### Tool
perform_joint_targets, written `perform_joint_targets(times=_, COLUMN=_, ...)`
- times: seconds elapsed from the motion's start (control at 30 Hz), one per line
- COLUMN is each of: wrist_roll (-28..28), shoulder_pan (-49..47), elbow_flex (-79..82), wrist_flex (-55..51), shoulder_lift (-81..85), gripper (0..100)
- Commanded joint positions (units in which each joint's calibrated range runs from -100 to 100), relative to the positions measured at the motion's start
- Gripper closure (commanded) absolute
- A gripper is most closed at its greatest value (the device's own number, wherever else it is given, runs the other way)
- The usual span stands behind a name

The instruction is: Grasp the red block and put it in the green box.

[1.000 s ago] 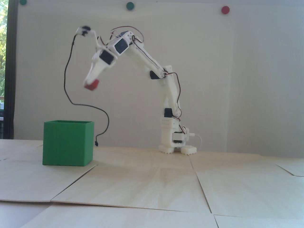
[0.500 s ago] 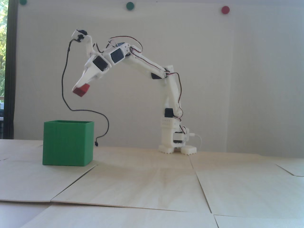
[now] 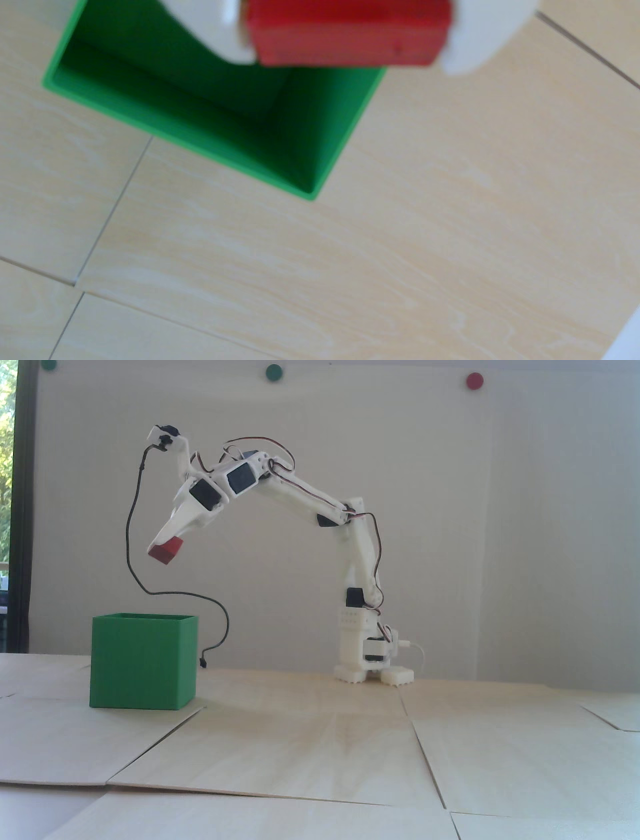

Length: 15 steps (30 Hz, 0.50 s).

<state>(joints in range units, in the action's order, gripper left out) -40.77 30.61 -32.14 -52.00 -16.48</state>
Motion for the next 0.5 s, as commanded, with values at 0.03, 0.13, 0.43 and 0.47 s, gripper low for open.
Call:
perform_joint_targets(times=0.03, wrist_roll=-2.0, shoulder_pan=0.1, elbow_flex=-0.9, wrist_flex=0.1, shoulder_lift=7.3, gripper=45)
perform_joint_targets(times=0.13, wrist_roll=-2.5, shoulder_pan=0.0, elbow_flex=-0.9, wrist_flex=0.2, shoulder_lift=7.3, gripper=43)
perform_joint_targets(times=0.43, wrist_roll=-2.1, shoulder_pan=-0.2, elbow_flex=-0.9, wrist_flex=0.1, shoulder_lift=7.5, gripper=50)
perform_joint_targets(times=0.47, wrist_roll=-2.1, shoulder_pan=-0.2, elbow_flex=-0.9, wrist_flex=0.1, shoulder_lift=7.7, gripper=58)
